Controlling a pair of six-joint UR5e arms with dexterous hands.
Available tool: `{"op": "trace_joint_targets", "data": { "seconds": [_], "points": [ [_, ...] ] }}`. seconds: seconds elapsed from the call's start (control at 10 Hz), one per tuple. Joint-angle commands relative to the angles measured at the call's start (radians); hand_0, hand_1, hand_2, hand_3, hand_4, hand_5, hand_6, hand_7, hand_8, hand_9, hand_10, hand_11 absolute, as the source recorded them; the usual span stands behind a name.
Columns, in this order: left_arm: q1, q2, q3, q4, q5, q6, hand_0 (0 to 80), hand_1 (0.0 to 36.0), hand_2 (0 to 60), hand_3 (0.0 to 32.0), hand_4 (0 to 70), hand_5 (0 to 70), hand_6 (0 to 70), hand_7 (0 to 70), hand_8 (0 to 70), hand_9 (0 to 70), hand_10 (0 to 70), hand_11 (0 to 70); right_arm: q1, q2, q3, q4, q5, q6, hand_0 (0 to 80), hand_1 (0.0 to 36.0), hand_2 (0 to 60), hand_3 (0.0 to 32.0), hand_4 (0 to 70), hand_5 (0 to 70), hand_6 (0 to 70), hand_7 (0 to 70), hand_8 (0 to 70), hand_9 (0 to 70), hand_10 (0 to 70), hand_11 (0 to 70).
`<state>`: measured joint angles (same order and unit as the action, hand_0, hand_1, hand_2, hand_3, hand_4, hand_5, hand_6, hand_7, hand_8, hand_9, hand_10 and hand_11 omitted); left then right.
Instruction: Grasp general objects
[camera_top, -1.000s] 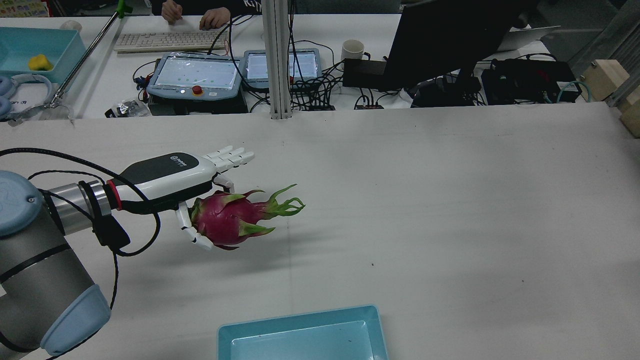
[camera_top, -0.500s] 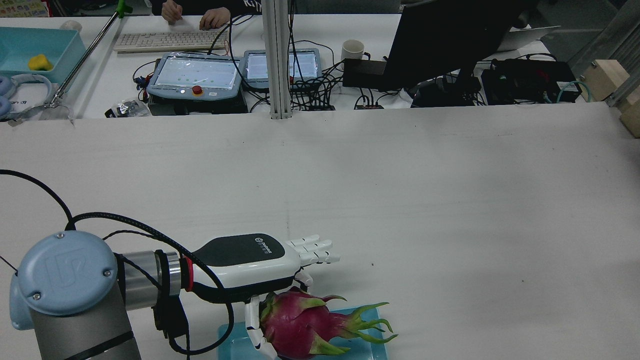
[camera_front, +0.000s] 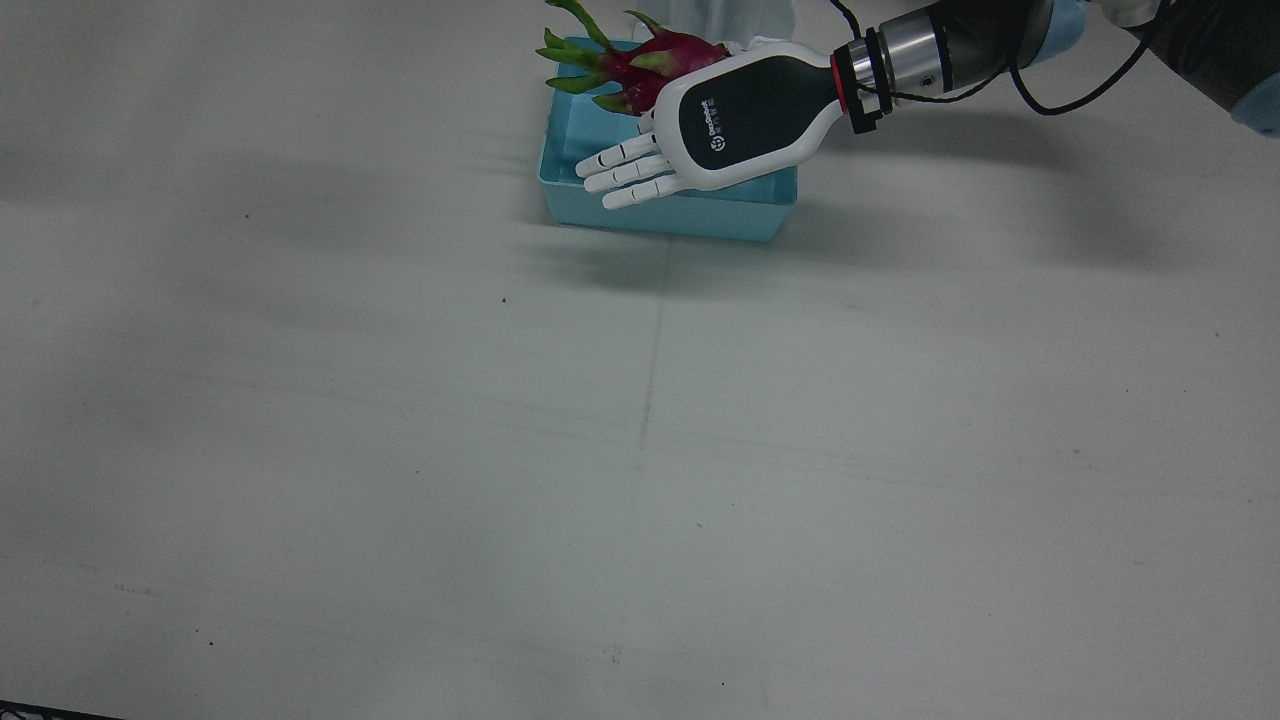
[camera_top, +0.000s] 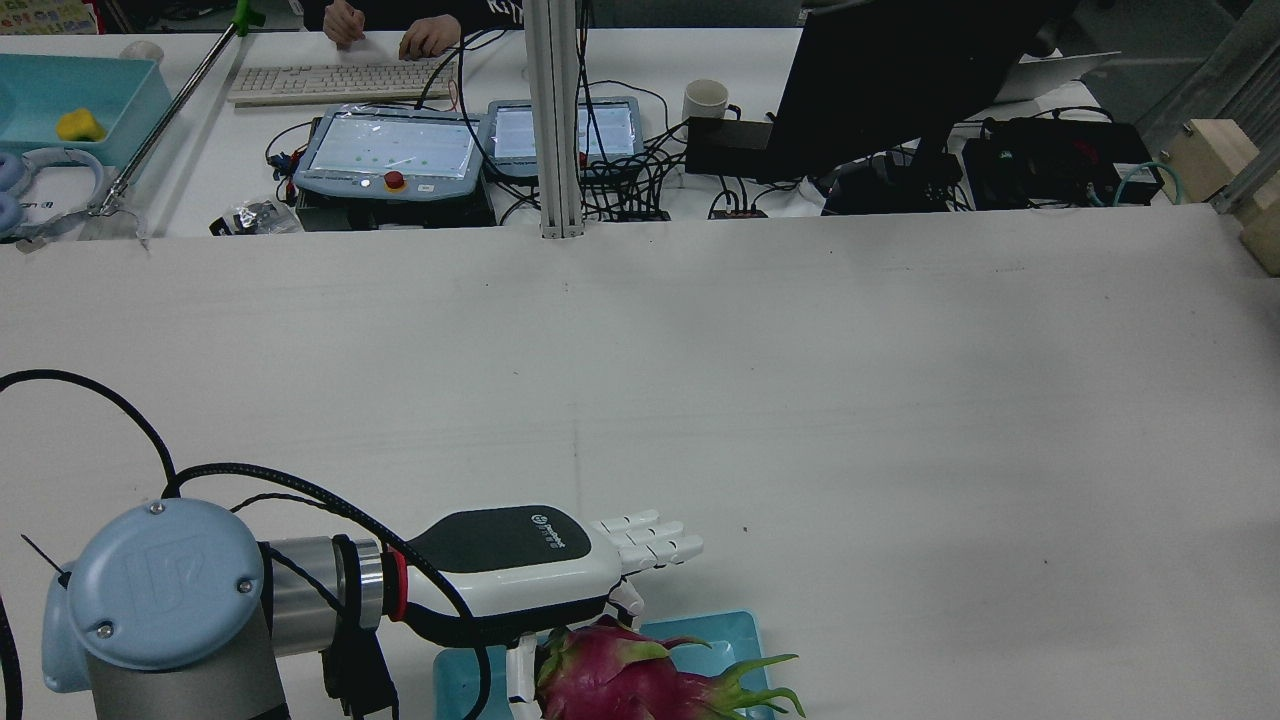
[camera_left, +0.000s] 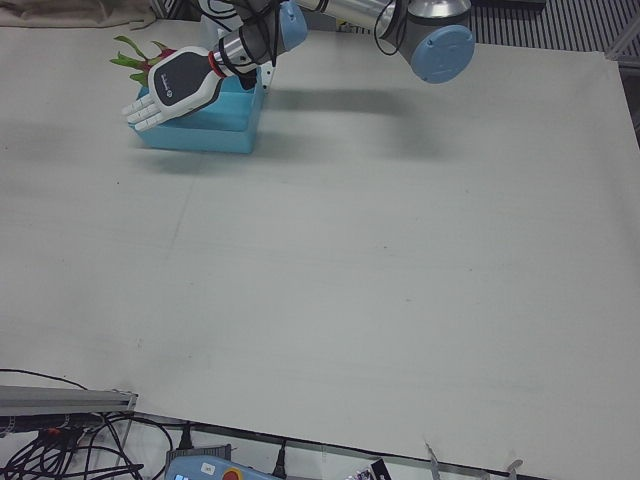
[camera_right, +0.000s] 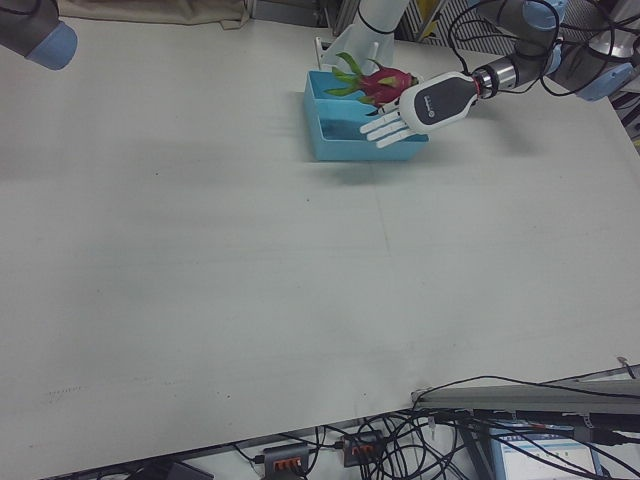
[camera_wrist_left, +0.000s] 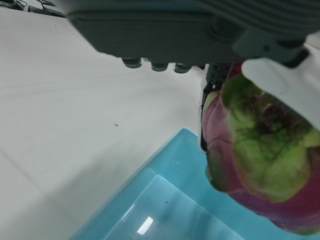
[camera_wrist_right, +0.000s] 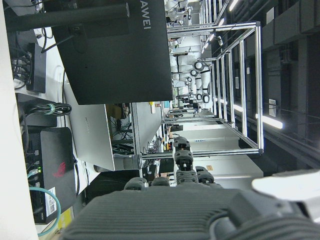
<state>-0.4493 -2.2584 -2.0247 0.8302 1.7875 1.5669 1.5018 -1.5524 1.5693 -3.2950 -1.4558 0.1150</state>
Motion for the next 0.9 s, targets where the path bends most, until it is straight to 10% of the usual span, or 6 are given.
{"op": "trace_joint_targets", "data": {
  "seconds": [0.0,0.3,0.6,0.8],
  "points": [
    [-0.008,-0.003,-0.003,0.029,-0.002,0.055,48.1,8.3,0.0,18.8,0.0,0.0,0.0,0.2,0.0,0.0,0.0,0.0,0.000,0.000,0.000,0.000,0.000,0.000,0.0,0.0,0.0,0.0,0.0,0.0,0.0,0.0,0.0,0.0,0.0,0.0],
    [-0.009,-0.006,0.000,0.029,-0.002,0.055,47.6,7.4,0.0,27.6,0.0,0.0,0.0,1.1,0.0,0.0,0.0,0.0,0.000,0.000,0.000,0.000,0.000,0.000,0.0,0.0,0.0,0.0,0.0,0.0,0.0,0.0,0.0,0.0,0.0,0.0],
    [-0.073,-0.006,0.033,-0.021,-0.002,0.035,46.5,6.8,0.0,20.0,0.0,0.0,0.0,2.7,0.0,0.0,0.0,0.0,0.000,0.000,0.000,0.000,0.000,0.000,0.0,0.0,0.0,0.0,0.0,0.0,0.0,0.0,0.0,0.0,0.0,0.0],
    [-0.150,-0.007,0.057,-0.043,-0.002,-0.032,46.9,7.7,0.0,24.8,0.0,0.0,0.0,0.7,0.0,0.0,0.0,0.0,0.000,0.000,0.002,0.000,0.000,0.000,0.0,0.0,0.0,0.0,0.0,0.0,0.0,0.0,0.0,0.0,0.0,0.0]
  ]
}}
